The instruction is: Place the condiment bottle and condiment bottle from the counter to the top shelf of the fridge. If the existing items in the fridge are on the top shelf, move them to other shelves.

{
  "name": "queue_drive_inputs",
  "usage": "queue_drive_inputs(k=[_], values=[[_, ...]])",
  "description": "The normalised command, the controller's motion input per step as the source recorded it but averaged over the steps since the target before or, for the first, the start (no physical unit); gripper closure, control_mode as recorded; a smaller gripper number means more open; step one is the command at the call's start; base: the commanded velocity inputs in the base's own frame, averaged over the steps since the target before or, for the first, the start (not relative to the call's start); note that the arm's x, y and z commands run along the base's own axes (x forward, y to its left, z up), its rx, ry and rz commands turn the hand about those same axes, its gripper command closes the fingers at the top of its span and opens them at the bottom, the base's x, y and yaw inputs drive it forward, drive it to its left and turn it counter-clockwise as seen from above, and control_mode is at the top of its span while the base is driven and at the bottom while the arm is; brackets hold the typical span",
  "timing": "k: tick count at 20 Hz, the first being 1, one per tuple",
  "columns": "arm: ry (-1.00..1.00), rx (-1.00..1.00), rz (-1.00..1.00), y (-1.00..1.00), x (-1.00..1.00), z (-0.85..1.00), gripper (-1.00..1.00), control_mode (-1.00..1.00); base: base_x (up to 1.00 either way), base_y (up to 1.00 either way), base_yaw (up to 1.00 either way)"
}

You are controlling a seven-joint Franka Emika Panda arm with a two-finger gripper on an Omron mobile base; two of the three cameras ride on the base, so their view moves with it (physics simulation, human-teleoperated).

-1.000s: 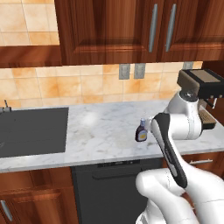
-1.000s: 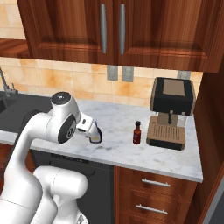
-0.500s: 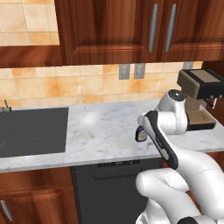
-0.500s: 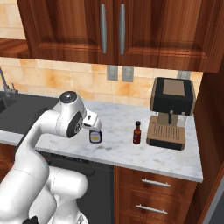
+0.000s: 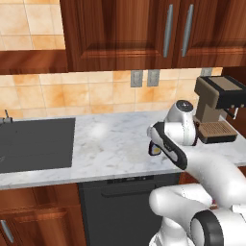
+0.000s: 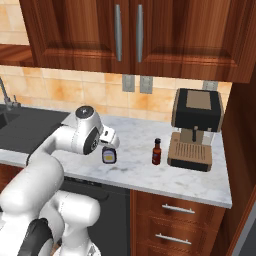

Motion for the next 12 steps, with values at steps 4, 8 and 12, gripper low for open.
queue_drive_inputs(k=[4,8,12], values=[[0.0,0.0,0.0,0.0,0.45,-0.27,-1.0,-1.0,0.0,0.0,0.0],[0.0,0.0,0.0,0.0,0.37,-0.17,-1.0,-1.0,0.0,0.0,0.0],[0.0,0.0,0.0,0.0,0.19,-0.09,-1.0,-1.0,0.0,0.0,0.0]])
